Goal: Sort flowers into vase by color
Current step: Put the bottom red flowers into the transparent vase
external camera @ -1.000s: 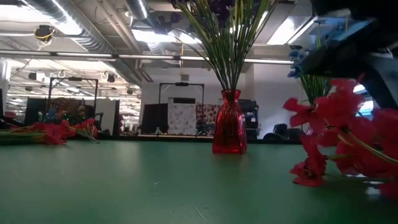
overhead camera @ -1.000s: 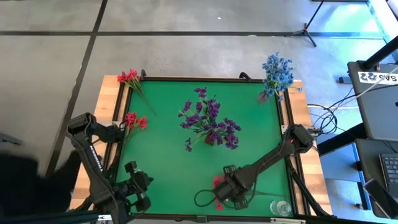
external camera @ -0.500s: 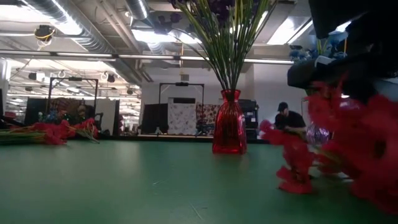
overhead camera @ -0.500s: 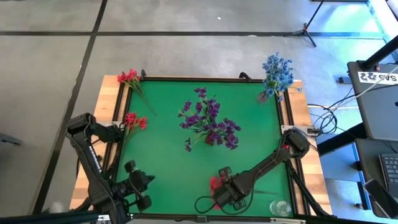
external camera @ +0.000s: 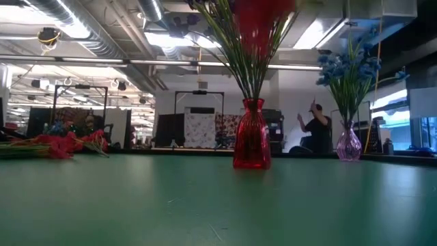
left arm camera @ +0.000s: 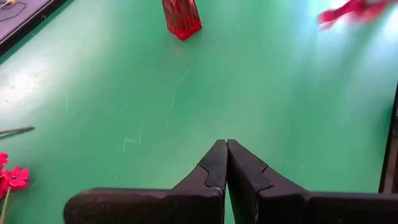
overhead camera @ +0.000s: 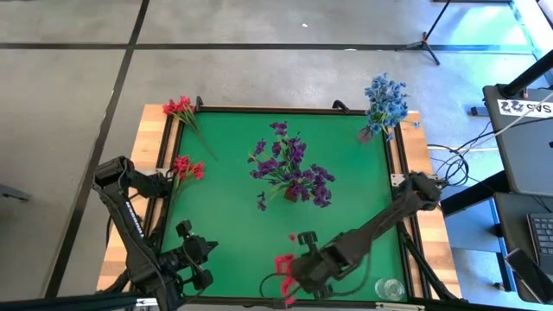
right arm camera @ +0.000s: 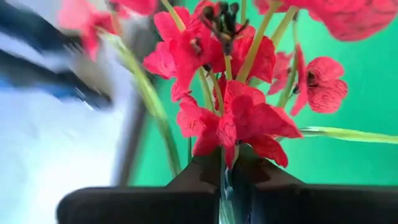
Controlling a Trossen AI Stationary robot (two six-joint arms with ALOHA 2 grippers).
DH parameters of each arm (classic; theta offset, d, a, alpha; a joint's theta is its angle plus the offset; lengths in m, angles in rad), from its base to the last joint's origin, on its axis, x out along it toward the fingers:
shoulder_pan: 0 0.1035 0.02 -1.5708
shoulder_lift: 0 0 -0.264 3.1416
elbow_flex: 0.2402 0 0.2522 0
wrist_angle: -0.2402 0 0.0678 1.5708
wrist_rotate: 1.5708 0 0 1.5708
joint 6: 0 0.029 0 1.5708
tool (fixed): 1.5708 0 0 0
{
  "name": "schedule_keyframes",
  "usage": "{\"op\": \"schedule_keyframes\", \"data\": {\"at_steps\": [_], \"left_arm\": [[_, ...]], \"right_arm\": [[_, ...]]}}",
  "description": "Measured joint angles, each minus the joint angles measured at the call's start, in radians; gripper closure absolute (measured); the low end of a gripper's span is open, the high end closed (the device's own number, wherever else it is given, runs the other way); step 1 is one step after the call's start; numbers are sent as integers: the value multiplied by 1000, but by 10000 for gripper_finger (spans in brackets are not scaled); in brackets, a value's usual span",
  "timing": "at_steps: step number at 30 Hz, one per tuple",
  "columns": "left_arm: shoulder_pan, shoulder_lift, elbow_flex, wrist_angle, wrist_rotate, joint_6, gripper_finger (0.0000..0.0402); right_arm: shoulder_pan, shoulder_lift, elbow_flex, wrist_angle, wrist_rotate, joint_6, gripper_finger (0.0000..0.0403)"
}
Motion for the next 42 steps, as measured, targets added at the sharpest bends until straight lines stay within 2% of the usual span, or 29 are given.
{"op": "schedule_keyframes", "data": {"at_steps": [5,9,12,15,18,24,29,35,42], "left_arm": [[17,0,0,6,-11,0,399],[51,0,0,20,-12,0,399],[78,0,0,28,-10,0,399],[113,0,0,30,7,0,399],[147,0,0,30,27,0,399],[227,0,0,75,42,-26,399],[279,0,0,91,19,-26,399],[335,0,0,132,18,-27,399],[372,0,0,179,18,-27,399]], "right_arm": [[48,-140,101,22,-8,69,397],[100,-276,89,71,23,85,398],[131,-386,46,129,63,12,398],[141,-488,-44,226,62,-94,399],[144,-580,-188,382,-34,-183,399],[218,-790,-553,779,-213,-243,401],[244,-950,-780,952,-251,-250,401],[244,-1084,-916,1086,-315,-258,401],[273,-1211,-1023,1242,-328,-292,401]]}}
